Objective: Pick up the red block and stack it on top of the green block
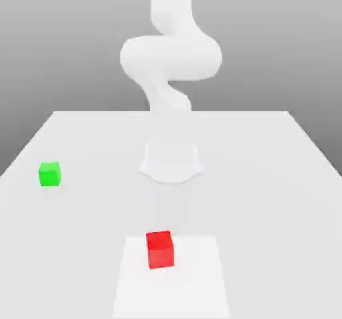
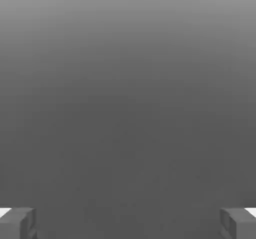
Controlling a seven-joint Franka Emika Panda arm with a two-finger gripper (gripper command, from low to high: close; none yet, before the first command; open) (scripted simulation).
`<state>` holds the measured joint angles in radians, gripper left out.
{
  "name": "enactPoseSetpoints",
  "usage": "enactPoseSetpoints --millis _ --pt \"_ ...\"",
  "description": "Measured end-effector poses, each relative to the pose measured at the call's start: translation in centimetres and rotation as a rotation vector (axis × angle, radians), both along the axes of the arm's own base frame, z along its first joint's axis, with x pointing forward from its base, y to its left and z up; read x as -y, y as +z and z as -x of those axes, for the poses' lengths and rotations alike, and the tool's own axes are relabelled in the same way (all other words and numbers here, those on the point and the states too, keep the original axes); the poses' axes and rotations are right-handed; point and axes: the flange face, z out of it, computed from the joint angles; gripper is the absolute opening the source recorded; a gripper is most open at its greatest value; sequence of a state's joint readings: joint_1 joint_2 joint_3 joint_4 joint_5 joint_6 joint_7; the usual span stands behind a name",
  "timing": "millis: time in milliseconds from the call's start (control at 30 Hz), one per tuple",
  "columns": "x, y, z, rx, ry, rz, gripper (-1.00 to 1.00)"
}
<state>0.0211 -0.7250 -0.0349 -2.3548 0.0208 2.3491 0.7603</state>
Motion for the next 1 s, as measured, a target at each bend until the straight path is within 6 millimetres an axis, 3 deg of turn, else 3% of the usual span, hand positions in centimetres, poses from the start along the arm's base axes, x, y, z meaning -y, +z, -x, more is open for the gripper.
enactPoseSetpoints --millis 133,300,433,567,633,933,967,1000 --pt "0.9 -9.9 -4.2 -0.151 0.042 -0.017 0.0" --pt "0.9 -22.4 -6.0 -0.335 0.088 -0.011 0.0" --pt "0.8 -32.5 -4.7 -0.491 0.123 0.017 0.0" --pt "1.1 -42.3 -0.8 -0.66 0.154 0.072 0.0" --pt "1.4 -44.9 0.4 -0.699 0.161 0.089 0.0" --pt "1.4 -51.2 0.9 -0.713 0.165 0.096 0.0" --pt "1.4 -51.6 0.9 -0.714 0.164 0.095 -1.0" --pt "1.4 -51.6 0.9 -0.714 0.164 0.095 -1.0"
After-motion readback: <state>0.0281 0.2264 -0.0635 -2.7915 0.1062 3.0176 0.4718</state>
